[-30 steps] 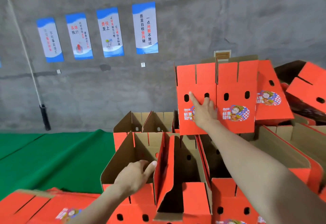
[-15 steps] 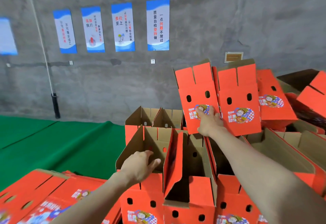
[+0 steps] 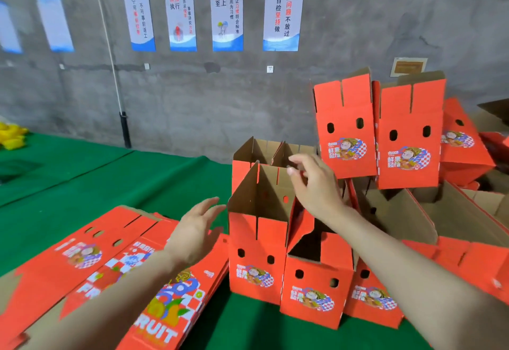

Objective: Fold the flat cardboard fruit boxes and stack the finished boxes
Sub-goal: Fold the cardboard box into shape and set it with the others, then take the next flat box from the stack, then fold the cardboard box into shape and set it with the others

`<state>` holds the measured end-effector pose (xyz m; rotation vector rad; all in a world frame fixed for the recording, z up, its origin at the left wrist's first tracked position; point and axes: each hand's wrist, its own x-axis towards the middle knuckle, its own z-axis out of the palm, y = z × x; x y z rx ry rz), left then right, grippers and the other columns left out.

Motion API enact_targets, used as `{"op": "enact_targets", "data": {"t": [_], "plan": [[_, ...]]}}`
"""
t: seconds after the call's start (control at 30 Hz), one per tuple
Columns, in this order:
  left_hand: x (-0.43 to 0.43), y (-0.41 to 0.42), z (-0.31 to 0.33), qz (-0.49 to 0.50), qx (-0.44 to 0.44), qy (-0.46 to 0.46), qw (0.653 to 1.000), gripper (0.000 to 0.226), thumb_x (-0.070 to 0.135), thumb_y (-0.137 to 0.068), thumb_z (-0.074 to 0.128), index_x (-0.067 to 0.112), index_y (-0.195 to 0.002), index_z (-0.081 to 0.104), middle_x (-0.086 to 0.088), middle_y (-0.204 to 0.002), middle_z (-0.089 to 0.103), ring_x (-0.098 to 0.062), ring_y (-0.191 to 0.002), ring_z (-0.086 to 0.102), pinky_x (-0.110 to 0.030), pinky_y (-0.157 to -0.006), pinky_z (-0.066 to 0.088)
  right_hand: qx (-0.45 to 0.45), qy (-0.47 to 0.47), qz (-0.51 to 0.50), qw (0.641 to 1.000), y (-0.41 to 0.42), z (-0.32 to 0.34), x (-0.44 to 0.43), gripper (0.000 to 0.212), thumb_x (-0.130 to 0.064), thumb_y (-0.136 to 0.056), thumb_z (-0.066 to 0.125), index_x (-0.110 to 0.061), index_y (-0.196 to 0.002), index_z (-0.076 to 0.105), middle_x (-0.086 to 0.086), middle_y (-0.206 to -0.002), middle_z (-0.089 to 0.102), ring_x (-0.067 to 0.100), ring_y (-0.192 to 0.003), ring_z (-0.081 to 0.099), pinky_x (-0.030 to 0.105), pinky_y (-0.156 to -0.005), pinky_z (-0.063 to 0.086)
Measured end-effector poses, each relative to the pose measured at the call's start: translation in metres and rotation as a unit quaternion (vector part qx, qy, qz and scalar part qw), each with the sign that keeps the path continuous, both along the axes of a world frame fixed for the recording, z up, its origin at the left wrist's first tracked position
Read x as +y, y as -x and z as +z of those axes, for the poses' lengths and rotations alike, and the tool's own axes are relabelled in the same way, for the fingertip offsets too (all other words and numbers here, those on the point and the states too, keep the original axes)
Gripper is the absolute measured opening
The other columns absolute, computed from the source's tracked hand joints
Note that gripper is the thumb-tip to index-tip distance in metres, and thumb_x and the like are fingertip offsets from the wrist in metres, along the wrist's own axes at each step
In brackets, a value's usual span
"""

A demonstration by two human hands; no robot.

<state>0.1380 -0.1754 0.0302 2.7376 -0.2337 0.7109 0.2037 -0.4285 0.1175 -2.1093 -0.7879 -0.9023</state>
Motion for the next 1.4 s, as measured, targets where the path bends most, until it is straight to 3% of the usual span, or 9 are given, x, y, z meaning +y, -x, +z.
{"op": "enact_targets", "data": {"t": [0.17,0.3,0.5,0.67,0.73,0.9,1.0,1.23,1.4], "plan": [[0.108,0.083,-0.078,0.275,0.248,-0.048,0.928,0.067,0.046,-0.096,0.044,0.017,-0.150,0.018,-0.004,-0.161,0.003,-0.023,-0.147,0.010,-0.043,-0.116,0.019,0.026,0.193,0.132,0.972,0.087,-0.074,0.037,0.016,-0.012,-0.087,0.058,-0.007,-0.099,0.068,0.007,-0.097,0.067,0.026,-0.091,0.064,0.031,-0.082,0.047],[0.142,0.129,-0.118,0.288,0.307,-0.088,0.903,0.070,0.048,-0.097,0.036,0.027,-0.152,-0.001,0.003,-0.160,-0.014,-0.021,-0.148,-0.007,-0.052,-0.116,0.012,0.156,0.230,0.157,0.948,0.124,-0.117,0.070,0.024,-0.020,-0.096,0.049,-0.013,-0.115,0.063,0.002,-0.116,0.061,0.018,-0.108,0.054,0.028,-0.095,0.040],[0.089,0.170,-0.150,0.233,0.329,-0.099,0.910,0.065,0.060,-0.082,0.012,0.049,-0.146,0.015,0.010,-0.157,0.014,-0.018,-0.143,0.016,-0.040,-0.110,0.022,0.250,0.278,0.135,0.918,0.157,-0.158,0.109,0.027,-0.023,-0.098,0.046,-0.017,-0.122,0.058,-0.001,-0.127,0.053,0.016,-0.118,0.047,0.028,-0.097,0.039],[0.060,0.204,-0.144,0.143,0.240,-0.140,0.950,0.049,0.060,-0.075,0.060,0.043,-0.121,0.061,-0.003,-0.116,0.061,-0.025,-0.102,0.062,-0.043,-0.076,0.053,0.289,0.356,0.104,0.882,0.167,-0.179,0.114,0.030,-0.020,-0.097,0.045,-0.015,-0.125,0.055,0.004,-0.128,0.050,0.022,-0.120,0.046,0.033,-0.096,0.041],[0.073,0.208,-0.153,0.137,0.238,-0.060,0.960,0.046,0.046,-0.092,0.049,0.040,-0.137,0.043,0.003,-0.132,0.048,-0.019,-0.120,0.049,-0.034,-0.096,0.043,0.320,0.369,0.071,0.870,0.167,-0.191,0.113,0.036,-0.018,-0.095,0.047,-0.017,-0.131,0.049,0.003,-0.134,0.044,0.023,-0.124,0.042,0.033,-0.100,0.039],[0.111,0.210,-0.160,0.153,0.288,-0.029,0.945,0.055,0.037,-0.096,0.042,0.034,-0.148,0.024,0.008,-0.159,0.011,-0.013,-0.146,0.014,-0.036,-0.116,0.017,0.557,0.194,0.030,0.807,0.178,-0.215,0.111,0.069,-0.017,-0.095,0.052,-0.026,-0.152,0.013,0.005,-0.136,0.046,0.020,-0.118,0.051,0.032,-0.094,0.048],[0.117,0.218,-0.161,0.137,0.343,-0.023,0.929,0.058,0.038,-0.096,0.045,0.033,-0.149,0.022,0.006,-0.160,0.003,-0.014,-0.148,0.002,-0.045,-0.119,0.008,0.617,0.066,0.026,0.784,0.183,-0.214,0.111,0.063,-0.004,-0.092,0.055,-0.026,-0.147,0.031,-0.003,-0.118,0.056,0.012,-0.099,0.057,0.023,-0.065,0.051],[0.104,0.229,-0.082,0.090,0.230,0.069,0.967,0.053,0.058,-0.093,0.041,0.033,-0.139,0.044,0.007,-0.153,0.030,-0.008,-0.141,0.028,-0.045,-0.118,0.013,0.599,-0.098,0.044,0.793,0.175,-0.154,0.110,0.045,0.011,-0.089,0.052,-0.007,-0.129,0.058,0.007,-0.127,0.055,0.018,-0.105,0.055,0.016,-0.079,0.044],[0.081,0.240,0.005,0.009,0.118,0.154,0.981,0.060,0.060,-0.083,0.037,0.022,-0.121,0.065,0.011,-0.121,0.064,0.004,-0.109,0.055,-0.008,-0.090,0.039,0.580,-0.118,0.029,0.806,0.164,-0.105,0.094,0.033,0.000,-0.090,0.057,-0.003,-0.123,0.063,0.010,-0.136,0.055,0.021,-0.120,0.054,0.018,-0.094,0.039]]}}
